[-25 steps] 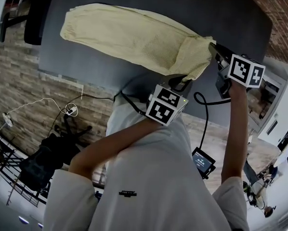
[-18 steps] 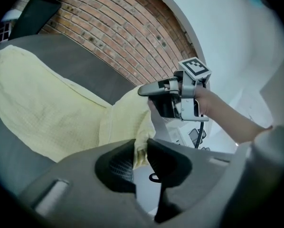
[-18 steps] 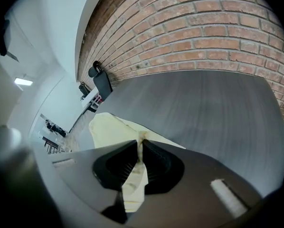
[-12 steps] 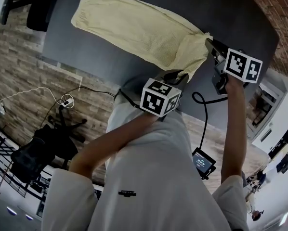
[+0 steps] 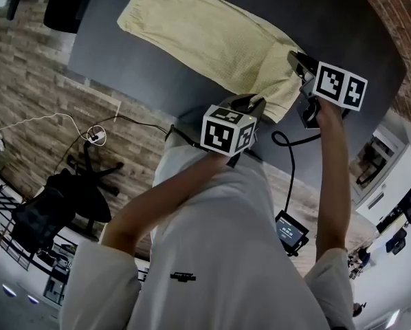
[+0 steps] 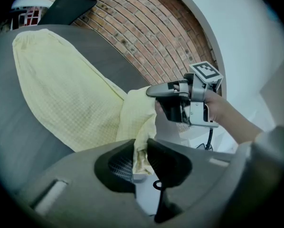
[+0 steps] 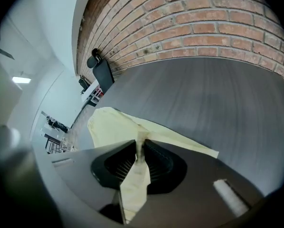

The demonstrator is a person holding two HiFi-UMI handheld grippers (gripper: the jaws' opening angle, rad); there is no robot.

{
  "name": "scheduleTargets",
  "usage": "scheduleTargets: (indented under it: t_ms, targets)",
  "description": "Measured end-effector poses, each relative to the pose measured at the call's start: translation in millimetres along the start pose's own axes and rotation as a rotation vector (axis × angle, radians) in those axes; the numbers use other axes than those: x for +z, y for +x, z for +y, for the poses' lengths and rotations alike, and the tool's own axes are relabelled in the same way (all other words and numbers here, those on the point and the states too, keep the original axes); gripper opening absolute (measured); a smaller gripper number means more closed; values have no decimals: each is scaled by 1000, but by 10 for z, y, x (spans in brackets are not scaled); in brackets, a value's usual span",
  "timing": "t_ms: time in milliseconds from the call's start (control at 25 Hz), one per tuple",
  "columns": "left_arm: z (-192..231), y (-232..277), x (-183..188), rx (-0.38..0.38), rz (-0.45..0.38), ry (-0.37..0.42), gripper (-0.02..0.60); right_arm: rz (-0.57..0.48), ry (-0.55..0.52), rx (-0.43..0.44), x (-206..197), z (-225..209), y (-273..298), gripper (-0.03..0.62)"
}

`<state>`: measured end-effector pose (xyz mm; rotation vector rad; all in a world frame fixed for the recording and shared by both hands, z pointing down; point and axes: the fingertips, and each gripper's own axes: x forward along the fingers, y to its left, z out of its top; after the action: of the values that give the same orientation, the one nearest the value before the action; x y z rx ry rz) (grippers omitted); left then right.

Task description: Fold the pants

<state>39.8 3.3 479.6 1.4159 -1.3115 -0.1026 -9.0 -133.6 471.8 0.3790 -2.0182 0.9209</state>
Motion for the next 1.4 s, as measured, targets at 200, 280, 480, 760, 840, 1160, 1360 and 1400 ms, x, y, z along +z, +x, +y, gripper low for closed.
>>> scheduleTargets:
  t_ms: [200, 280, 480, 760, 840, 1160, 1360, 1400]
  targets:
    - [337, -100, 30, 86, 14, -17, 91, -12, 22, 30, 58, 147, 100, 115]
    - [449, -159, 27, 131, 30, 3, 111, -12, 18, 20, 56, 150, 106, 115]
    - [751, -317, -48, 270, 93, 55, 115, -8, 38, -9, -24, 120, 102, 115]
    - [836, -383, -22, 284, 117, 119, 115, -22, 62, -70, -167, -44, -43, 115]
    - [788, -408, 62, 286, 88, 174, 115, -27, 66, -89, -209, -120, -98, 115]
    - [301, -494, 271, 313, -26, 265, 169, -20, 53, -128, -407, -501, -298, 123]
    - [-114, -259, 98, 274, -20, 279, 170, -1, 46, -116, -536, -684, -425, 132]
    - [-171, -197, 60, 265, -14, 285, 170, 2, 44, -112, -546, -715, -431, 133]
